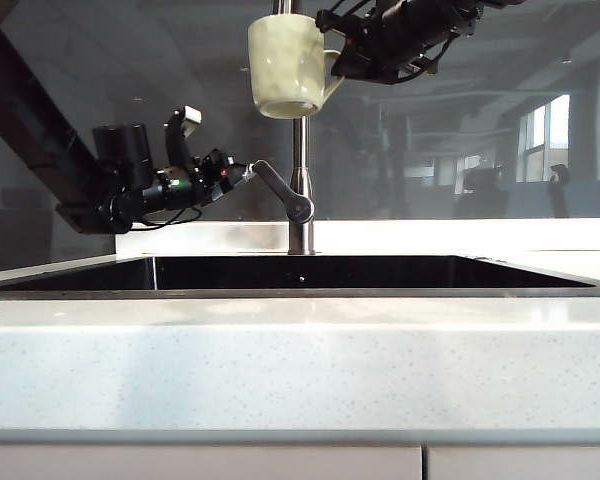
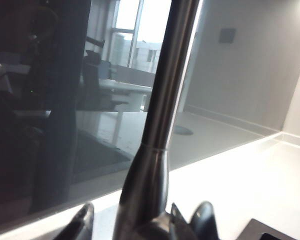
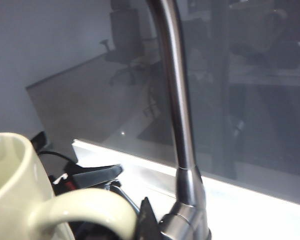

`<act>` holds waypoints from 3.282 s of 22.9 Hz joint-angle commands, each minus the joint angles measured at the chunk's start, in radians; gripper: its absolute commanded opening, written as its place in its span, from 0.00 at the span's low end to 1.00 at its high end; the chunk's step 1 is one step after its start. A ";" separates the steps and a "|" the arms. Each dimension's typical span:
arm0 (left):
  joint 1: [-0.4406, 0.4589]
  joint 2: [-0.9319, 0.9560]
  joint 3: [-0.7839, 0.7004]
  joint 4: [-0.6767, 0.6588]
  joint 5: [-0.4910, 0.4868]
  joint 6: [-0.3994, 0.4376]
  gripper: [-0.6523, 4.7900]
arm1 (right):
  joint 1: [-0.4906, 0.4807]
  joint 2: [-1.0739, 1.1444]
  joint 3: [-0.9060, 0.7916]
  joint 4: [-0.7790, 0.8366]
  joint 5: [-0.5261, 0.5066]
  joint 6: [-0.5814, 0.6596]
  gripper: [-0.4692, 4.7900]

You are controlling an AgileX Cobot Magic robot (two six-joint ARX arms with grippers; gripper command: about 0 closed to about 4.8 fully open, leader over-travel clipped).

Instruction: Pick up the mug next to the sink, go to the faucet to get some water, pour the water into the sink, and finally put the mug back to its place.

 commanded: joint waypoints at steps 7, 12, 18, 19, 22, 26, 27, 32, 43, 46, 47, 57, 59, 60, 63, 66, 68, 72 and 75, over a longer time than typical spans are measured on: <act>-0.016 0.002 0.030 -0.043 0.185 0.021 0.47 | 0.000 -0.016 0.011 0.075 -0.003 0.014 0.08; 0.007 0.002 0.030 -0.078 0.135 0.092 0.47 | 0.000 -0.016 0.011 0.074 -0.003 0.014 0.08; 0.056 0.002 0.030 -0.101 0.153 0.088 0.27 | 0.000 -0.016 0.011 0.075 0.000 0.014 0.08; 0.067 0.002 0.030 -0.100 0.159 0.087 0.23 | 0.000 -0.016 0.011 0.075 0.000 0.014 0.08; 0.097 0.001 0.031 -0.073 0.274 0.026 0.20 | 0.000 -0.016 0.011 0.075 0.000 0.014 0.08; 0.097 0.001 0.031 -0.066 0.399 -0.030 0.39 | 0.000 -0.016 0.011 0.076 0.002 0.013 0.08; 0.090 0.001 0.031 -0.066 0.417 -0.040 0.49 | 0.000 -0.016 0.011 0.075 0.005 0.013 0.08; 0.053 0.002 0.033 -0.058 0.372 -0.043 0.76 | 0.000 -0.016 0.011 0.074 0.004 -0.012 0.08; -0.010 0.001 0.066 -0.001 0.279 -0.041 0.75 | 0.000 -0.016 0.011 0.064 0.004 -0.012 0.08; -0.026 0.002 0.065 -0.004 0.275 -0.035 0.73 | 0.000 -0.016 0.011 0.064 0.004 -0.012 0.08; -0.026 0.002 0.065 -0.005 0.270 -0.033 0.69 | 0.000 -0.016 0.011 0.064 0.004 -0.012 0.08; -0.027 0.002 0.065 -0.021 0.249 -0.010 0.11 | 0.000 -0.016 0.011 0.067 0.004 -0.012 0.08; -0.023 0.001 0.065 -0.034 0.264 -0.010 0.11 | -0.001 -0.016 0.011 0.068 0.004 -0.012 0.08; -0.021 0.001 0.065 -0.039 0.281 -0.010 0.11 | -0.001 -0.016 0.011 0.068 0.004 -0.012 0.08; -0.010 0.002 0.061 -0.056 0.317 -0.010 0.11 | -0.001 -0.016 0.011 0.067 0.004 -0.012 0.08; 0.011 0.002 0.061 -0.075 0.329 -0.017 0.11 | -0.001 -0.016 0.011 0.067 0.004 -0.012 0.08; 0.022 0.001 0.061 -0.071 0.342 -0.019 0.11 | -0.001 -0.016 0.011 0.067 0.004 -0.012 0.08; 0.022 0.001 0.061 -0.070 0.352 -0.026 0.30 | -0.001 -0.016 0.011 0.068 0.004 -0.012 0.08; 0.019 0.001 0.061 -0.071 0.355 -0.026 0.46 | -0.001 -0.016 0.011 0.068 0.004 -0.012 0.08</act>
